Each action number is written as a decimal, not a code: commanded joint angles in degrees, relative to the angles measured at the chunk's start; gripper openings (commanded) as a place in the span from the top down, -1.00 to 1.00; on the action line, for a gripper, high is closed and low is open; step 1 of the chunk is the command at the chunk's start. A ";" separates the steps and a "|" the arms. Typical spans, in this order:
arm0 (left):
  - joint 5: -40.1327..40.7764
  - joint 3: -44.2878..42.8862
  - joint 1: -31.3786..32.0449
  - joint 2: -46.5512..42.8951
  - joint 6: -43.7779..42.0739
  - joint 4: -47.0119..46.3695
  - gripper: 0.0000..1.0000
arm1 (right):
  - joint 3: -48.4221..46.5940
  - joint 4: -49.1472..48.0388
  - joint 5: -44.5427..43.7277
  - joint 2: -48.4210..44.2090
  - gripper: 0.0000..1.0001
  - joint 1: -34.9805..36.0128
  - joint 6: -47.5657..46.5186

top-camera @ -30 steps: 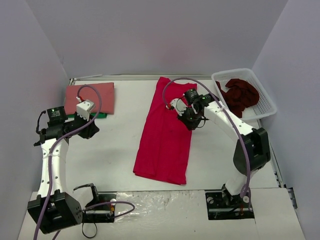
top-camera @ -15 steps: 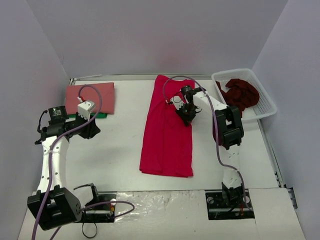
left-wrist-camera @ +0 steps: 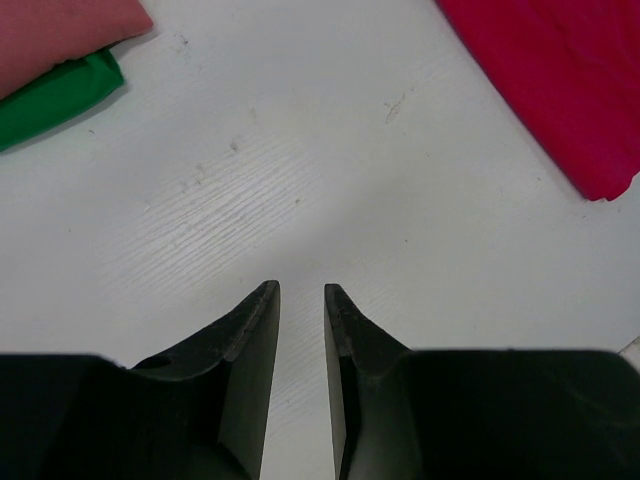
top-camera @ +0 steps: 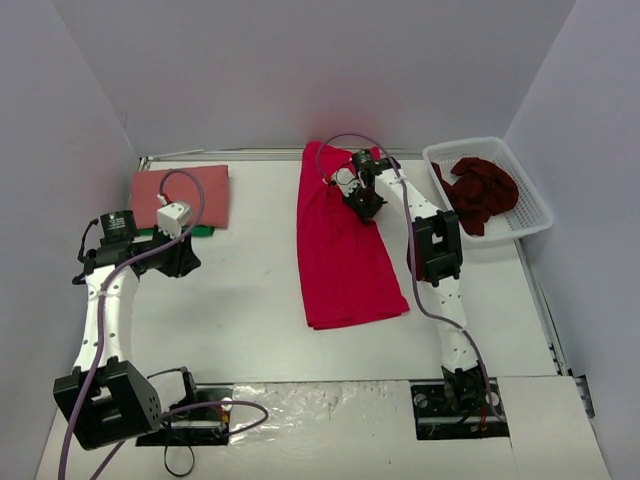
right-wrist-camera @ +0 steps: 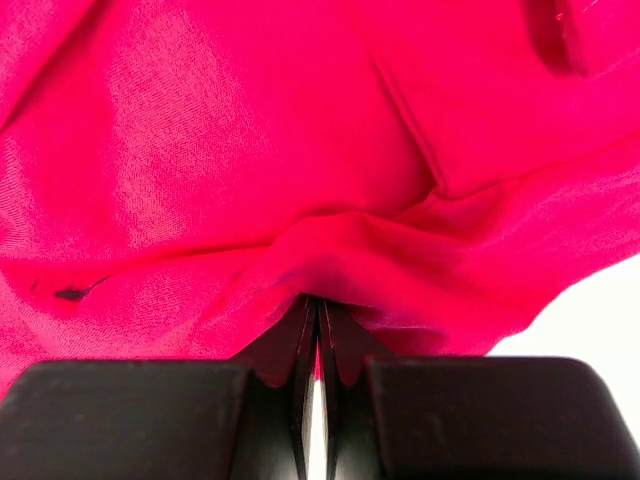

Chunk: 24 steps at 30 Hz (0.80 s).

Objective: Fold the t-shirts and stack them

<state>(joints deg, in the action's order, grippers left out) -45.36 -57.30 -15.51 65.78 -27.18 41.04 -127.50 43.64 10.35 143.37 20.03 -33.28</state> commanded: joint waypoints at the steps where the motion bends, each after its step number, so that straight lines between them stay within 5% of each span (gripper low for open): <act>1: -0.78 -0.71 -0.40 -0.39 -1.39 0.45 0.52 | 3.04 0.48 -2.35 1.93 1.00 0.88 -1.26; 10: -2.97 -1.50 -0.40 -1.09 -2.44 2.21 0.52 | 24.11 -0.04 0.37 -16.08 1.00 1.94 -0.21; 18: -4.03 -2.20 -0.40 -3.81 -2.53 2.82 0.33 | 28.54 -1.01 -2.09 -25.40 0.81 0.10 0.84; 21: -4.03 -2.56 -0.40 -5.30 -2.53 3.00 -0.05 | 31.33 -2.06 -1.90 -29.89 0.30 -1.48 2.51; 22: -4.29 -2.47 -0.40 -5.74 -2.61 3.00 -0.17 | 32.39 -2.59 -3.04 -34.08 -0.15 -1.57 2.69; 24: -5.17 -2.20 -0.40 -6.62 -2.09 2.39 -0.43 | 35.11 -2.59 -5.60 -41.45 -0.38 -1.57 3.91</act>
<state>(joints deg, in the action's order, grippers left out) -47.79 -57.32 -15.51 61.60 -28.99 43.24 -94.24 39.46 8.12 114.15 19.11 -31.29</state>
